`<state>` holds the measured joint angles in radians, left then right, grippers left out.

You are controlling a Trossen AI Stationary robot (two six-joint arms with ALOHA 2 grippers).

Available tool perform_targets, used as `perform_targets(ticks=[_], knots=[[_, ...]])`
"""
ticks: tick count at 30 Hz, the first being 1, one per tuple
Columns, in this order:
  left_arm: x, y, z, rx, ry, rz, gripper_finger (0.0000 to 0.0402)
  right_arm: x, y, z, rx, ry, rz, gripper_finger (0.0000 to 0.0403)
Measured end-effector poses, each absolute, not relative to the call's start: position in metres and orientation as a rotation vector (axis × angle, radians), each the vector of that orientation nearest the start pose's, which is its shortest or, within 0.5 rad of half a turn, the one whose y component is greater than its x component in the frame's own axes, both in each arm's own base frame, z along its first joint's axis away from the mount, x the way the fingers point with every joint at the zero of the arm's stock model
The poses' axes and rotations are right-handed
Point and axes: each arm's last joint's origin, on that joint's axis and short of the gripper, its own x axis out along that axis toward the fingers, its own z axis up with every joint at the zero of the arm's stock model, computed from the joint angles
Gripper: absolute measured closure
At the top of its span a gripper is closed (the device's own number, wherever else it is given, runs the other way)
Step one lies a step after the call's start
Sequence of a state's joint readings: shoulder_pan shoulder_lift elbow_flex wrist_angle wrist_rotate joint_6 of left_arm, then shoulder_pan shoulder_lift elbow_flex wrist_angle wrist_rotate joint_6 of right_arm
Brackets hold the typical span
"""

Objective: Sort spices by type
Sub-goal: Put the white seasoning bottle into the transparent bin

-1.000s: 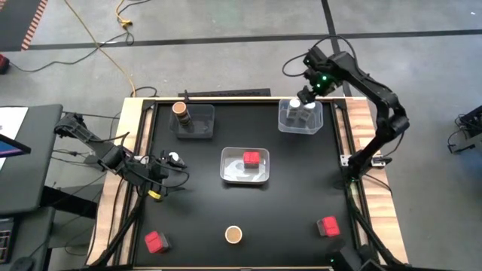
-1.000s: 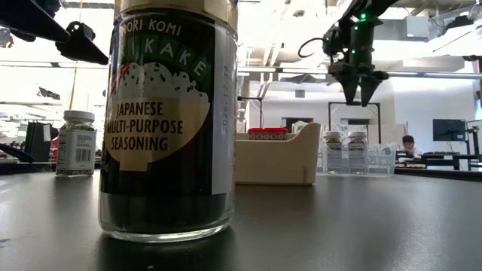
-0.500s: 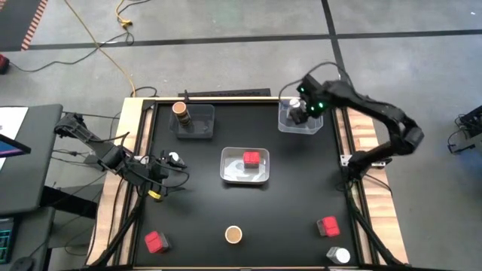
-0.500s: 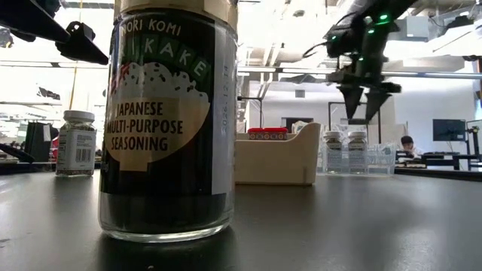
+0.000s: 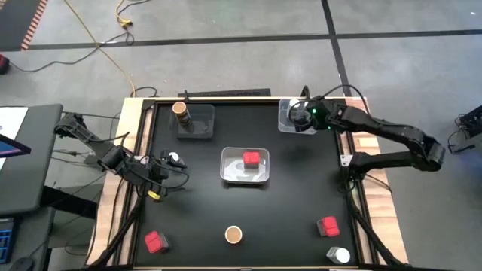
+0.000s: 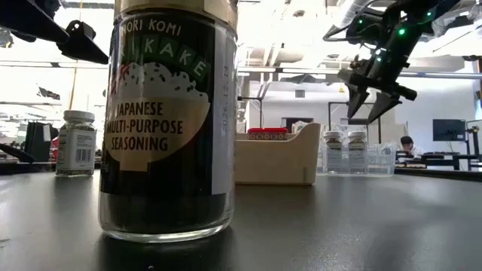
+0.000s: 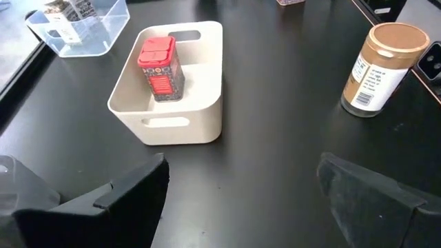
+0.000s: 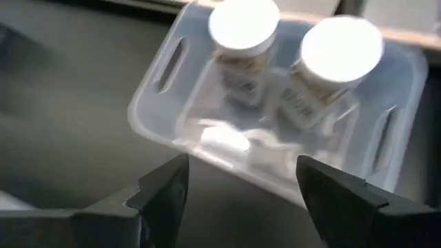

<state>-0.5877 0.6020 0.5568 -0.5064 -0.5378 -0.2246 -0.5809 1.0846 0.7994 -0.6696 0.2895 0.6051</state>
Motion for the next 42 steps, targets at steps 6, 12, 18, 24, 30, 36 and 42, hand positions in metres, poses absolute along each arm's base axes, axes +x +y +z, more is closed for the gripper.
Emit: perform_targets(ticks=[6, 12, 18, 24, 30, 36, 42], knots=[[0.115, -0.059, 0.253, 0.069, 0.467, 0.005, 0.0047, 0.161, -0.122, 0.244, 0.627, 0.779, -1.093, 0.0139], [0.115, -0.059, 0.253, 0.067, 0.467, 0.005, 0.0047, 0.158, -0.125, 0.243, 0.617, 0.791, -1.103, 0.0288], [0.115, -0.059, 0.253, 0.066, 0.467, 0.005, 0.0047, 0.15, -0.138, 0.226, 0.698, 0.794, -1.148, 0.0385], [0.115, -0.059, 0.253, 0.066, 0.466, 0.005, 0.0047, 0.142, -0.149, 0.209, 0.752, 0.714, -1.116, 0.0391], [0.115, -0.059, 0.254, 0.065, 0.465, 0.005, 0.0047, 0.132, -0.158, 0.198, 0.783, 0.661, -1.138, 0.0391], [0.116, -0.059, 0.254, 0.065, 0.465, 0.005, 0.0047, 0.121, -0.165, 0.19, 0.819, 0.639, -1.12, 0.0391], [0.116, -0.059, 0.254, 0.068, 0.465, 0.005, 0.0047, 0.116, -0.169, 0.183, 0.821, 0.598, -1.06, 0.0392]])
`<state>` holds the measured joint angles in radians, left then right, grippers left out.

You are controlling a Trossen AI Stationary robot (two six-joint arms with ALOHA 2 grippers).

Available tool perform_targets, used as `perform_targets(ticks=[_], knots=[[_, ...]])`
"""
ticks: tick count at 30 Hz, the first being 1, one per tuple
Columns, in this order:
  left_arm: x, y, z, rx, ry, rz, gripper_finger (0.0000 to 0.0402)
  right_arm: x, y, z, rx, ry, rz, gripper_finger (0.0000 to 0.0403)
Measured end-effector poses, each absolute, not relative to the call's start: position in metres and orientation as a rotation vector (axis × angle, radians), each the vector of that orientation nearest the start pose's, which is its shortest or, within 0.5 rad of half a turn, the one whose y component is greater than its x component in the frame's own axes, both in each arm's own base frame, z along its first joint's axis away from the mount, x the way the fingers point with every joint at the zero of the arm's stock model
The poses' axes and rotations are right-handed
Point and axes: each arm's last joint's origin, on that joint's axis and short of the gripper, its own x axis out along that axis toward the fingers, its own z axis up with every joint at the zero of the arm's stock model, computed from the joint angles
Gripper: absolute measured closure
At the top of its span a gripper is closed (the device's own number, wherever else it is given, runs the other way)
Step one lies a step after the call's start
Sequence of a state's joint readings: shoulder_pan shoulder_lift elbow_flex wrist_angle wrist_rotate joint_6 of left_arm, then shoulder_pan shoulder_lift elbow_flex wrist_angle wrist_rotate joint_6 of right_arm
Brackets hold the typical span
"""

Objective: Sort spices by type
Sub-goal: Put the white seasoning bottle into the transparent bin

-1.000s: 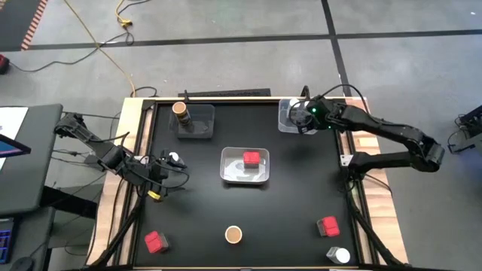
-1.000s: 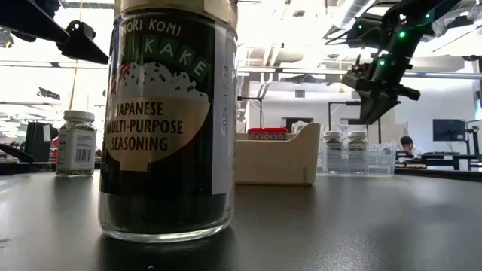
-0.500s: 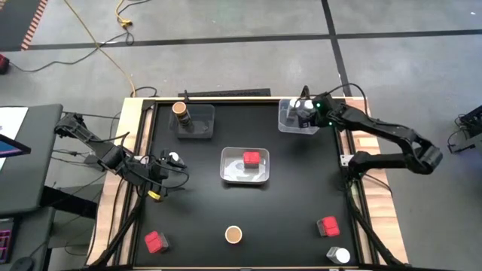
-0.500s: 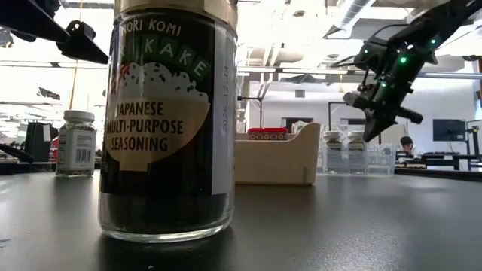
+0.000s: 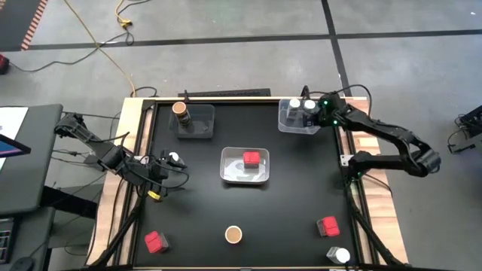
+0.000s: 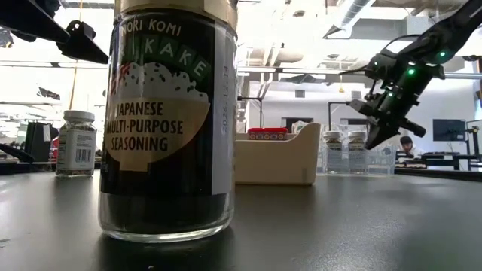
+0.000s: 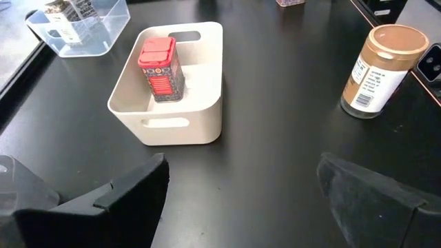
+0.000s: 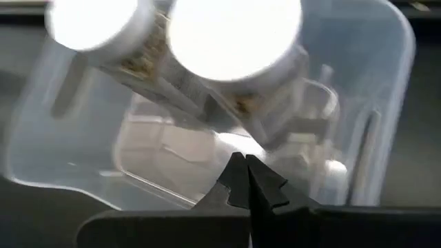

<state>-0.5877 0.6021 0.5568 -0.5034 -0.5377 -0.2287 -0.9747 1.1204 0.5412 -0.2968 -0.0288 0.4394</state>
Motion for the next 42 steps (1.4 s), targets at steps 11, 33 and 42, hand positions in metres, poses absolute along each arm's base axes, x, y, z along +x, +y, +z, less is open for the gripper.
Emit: perform_targets(ticks=[11, 33, 42], knots=[[0.115, -0.059, 0.254, 0.069, 0.465, 0.005, 0.0047, 0.116, -0.179, 0.175, 0.831, 0.598, -1.024, 0.0392], [0.116, -0.059, 0.254, 0.072, 0.465, 0.005, 0.0047, 0.116, -0.18, 0.177, 0.809, 0.563, -1.16, 0.0392], [0.115, -0.059, 0.253, 0.079, 0.469, 0.004, 0.0047, 0.114, -0.178, 0.182, 0.78, 0.543, -1.205, 0.0392]])
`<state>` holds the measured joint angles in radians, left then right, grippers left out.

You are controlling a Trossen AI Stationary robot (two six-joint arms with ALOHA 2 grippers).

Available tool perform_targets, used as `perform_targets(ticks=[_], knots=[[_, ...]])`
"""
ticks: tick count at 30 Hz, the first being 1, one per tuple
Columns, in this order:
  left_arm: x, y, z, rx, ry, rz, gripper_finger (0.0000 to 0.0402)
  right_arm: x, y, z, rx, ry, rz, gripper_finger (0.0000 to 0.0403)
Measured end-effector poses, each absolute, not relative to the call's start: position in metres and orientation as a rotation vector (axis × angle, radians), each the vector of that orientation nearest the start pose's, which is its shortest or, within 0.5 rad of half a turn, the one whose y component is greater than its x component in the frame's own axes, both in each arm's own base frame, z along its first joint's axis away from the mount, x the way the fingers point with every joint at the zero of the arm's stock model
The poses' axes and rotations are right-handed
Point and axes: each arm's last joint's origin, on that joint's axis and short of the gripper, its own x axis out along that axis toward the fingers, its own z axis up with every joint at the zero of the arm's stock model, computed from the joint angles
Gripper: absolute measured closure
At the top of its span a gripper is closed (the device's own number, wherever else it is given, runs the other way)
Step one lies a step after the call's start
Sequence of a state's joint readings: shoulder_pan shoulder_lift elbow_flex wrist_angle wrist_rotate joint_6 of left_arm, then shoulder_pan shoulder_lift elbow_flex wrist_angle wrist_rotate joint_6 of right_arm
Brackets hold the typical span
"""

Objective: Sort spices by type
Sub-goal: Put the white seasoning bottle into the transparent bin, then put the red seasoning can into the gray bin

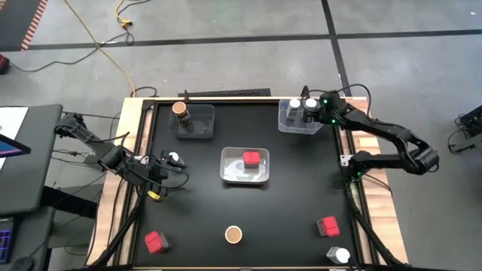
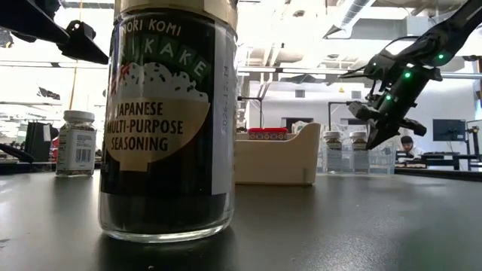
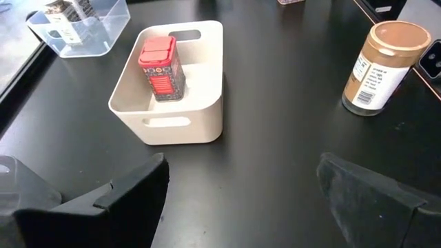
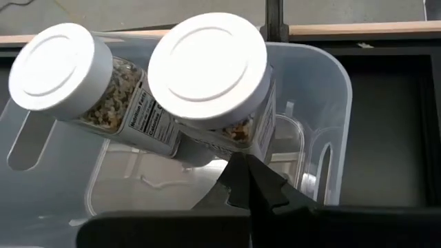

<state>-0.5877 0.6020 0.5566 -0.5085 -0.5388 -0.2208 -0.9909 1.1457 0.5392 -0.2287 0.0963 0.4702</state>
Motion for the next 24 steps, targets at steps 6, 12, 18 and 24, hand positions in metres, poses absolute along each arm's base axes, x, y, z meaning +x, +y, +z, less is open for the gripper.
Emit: perform_targets(ticks=[6, 12, 18, 24], knots=[[0.115, -0.059, 0.253, 0.079, 0.469, 0.004, 0.0047, 0.114, -0.178, 0.19, 0.781, 0.561, -1.213, 0.0392], [0.115, -0.059, 0.253, 0.076, 0.468, 0.005, 0.0047, 0.115, -0.18, 0.208, 0.797, 0.618, -1.215, 0.0392], [0.115, -0.059, 0.253, 0.024, 0.468, 0.017, 0.0047, 0.122, -0.161, 0.234, 0.818, 0.798, -1.155, 0.0392], [0.115, -0.059, 0.253, -0.001, 0.467, 0.023, 0.0047, 0.137, -0.109, 0.265, 0.833, 0.847, -1.104, 0.0387]])
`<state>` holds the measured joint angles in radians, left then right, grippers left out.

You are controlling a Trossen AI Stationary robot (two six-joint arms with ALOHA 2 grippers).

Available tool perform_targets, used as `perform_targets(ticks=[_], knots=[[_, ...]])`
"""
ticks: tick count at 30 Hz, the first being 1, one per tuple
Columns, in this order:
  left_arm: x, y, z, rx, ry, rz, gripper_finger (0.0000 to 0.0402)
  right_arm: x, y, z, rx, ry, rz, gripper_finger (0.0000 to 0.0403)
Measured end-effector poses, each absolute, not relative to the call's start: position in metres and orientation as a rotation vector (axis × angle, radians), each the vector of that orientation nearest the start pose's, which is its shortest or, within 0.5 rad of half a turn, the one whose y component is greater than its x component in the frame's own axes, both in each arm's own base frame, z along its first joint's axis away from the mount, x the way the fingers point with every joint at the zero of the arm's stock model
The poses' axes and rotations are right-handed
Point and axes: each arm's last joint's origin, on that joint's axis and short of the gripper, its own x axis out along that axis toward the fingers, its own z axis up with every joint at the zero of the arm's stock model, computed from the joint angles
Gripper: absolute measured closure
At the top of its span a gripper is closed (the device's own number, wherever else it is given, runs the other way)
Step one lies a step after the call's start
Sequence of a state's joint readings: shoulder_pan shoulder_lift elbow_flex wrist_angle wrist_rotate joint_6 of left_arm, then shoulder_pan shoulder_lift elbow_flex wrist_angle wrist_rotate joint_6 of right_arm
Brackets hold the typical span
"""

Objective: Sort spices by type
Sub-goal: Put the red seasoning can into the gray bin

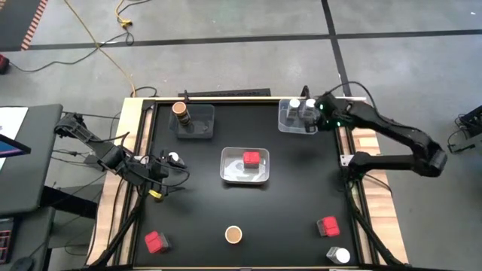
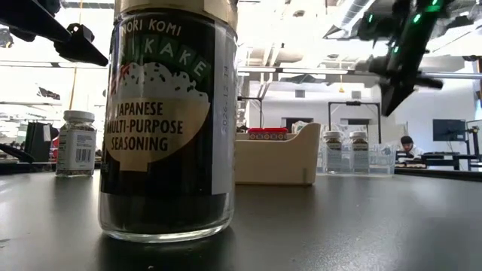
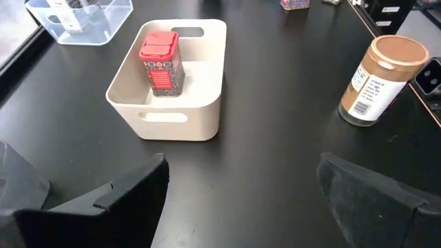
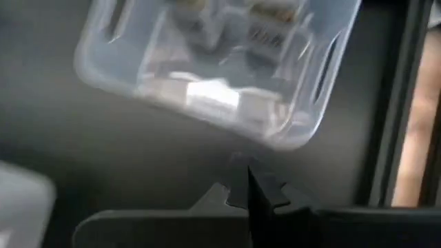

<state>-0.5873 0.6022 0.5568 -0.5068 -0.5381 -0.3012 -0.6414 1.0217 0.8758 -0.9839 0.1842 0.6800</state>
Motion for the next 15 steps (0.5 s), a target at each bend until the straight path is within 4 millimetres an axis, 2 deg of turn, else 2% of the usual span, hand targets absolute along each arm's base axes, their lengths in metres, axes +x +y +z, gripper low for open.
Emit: perform_targets(ticks=[4, 8, 15], knots=[[0.115, -0.059, 0.253, 0.0, 0.467, 0.022, 0.0047, 0.145, -0.065, 0.276, 0.881, 0.794, -1.025, 0.0388], [0.115, -0.059, 0.253, -0.012, 0.467, 0.024, 0.0047, 0.155, -0.024, 0.278, 0.95, 0.744, -0.947, 0.0388], [0.116, -0.059, 0.253, -0.159, 0.462, 0.059, 0.0047, 0.179, 0.047, 0.259, 1.041, 0.792, -0.876, 0.0388]])
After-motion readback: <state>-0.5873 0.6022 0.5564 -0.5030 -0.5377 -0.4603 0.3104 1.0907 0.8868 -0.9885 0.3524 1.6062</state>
